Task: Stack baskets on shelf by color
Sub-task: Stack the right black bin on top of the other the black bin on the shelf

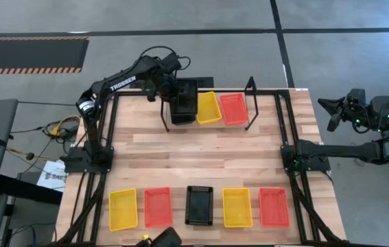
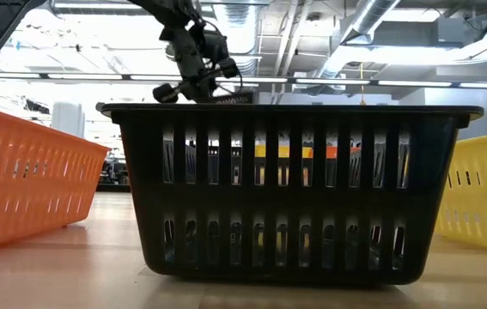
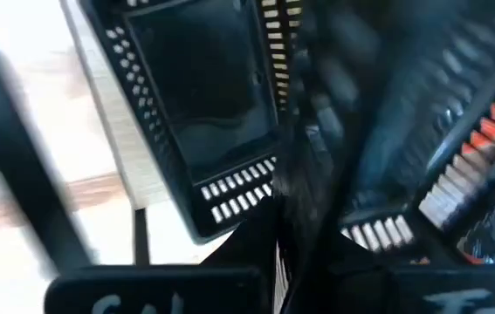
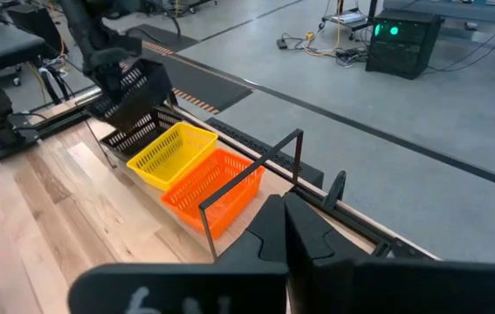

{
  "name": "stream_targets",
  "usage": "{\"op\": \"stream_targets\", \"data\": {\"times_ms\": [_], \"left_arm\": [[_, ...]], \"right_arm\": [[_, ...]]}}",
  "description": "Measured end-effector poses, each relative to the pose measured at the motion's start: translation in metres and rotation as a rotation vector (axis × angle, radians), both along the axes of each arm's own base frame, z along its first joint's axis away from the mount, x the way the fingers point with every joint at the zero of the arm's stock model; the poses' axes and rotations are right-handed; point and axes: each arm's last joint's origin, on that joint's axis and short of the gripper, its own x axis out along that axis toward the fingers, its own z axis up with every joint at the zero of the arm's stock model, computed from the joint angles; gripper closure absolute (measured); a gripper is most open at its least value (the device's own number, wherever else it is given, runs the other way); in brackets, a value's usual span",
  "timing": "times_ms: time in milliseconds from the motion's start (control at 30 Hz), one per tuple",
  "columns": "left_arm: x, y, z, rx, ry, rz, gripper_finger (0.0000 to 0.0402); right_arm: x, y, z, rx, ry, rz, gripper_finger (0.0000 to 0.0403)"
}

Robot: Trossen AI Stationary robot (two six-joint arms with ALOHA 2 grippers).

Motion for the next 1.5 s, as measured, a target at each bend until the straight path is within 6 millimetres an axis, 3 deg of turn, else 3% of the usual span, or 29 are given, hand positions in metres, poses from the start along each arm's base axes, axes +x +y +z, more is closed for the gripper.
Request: {"op": "stream_targets", "data": {"times_ms": [200, 433, 667, 800, 1233, 1500], "left_arm": [[0.002, -0.007, -0.038, -0.072, 0.023, -0.011, 0.0401], [-0.001, -0.004, -0.036, -0.018, 0.061, -0.023, 0.0401], [-0.002, 0.000, -0.009, 0.109, 0.106, -0.010, 0.0401], [-0.005, -0.002, 0.001, 0.082, 0.125, 0.010, 0.0401], [-0.009, -0.009, -0.002, 0.048, 0.209, 0.038, 0.0401], [-0.001, -0.006, -0.023, 0.018, 0.132, 0.057, 0.0401]], "right_arm": [[0.000, 0.000, 0.000, 0.000, 0.001, 0.001, 0.0399], [0.000, 0.000, 0.000, 0.007, 0.000, 0.019, 0.0400], [0.000, 0.001, -0.001, 0.008, 0.005, 0.019, 0.0400], [0.000, 0.001, -0.001, 0.010, 0.013, 0.019, 0.0399], [-0.001, 0.001, -0.002, 0.001, 0.035, 0.025, 0.0397], [-0.001, 0.001, -0.002, 0.001, 0.035, 0.025, 0.0399]]}}
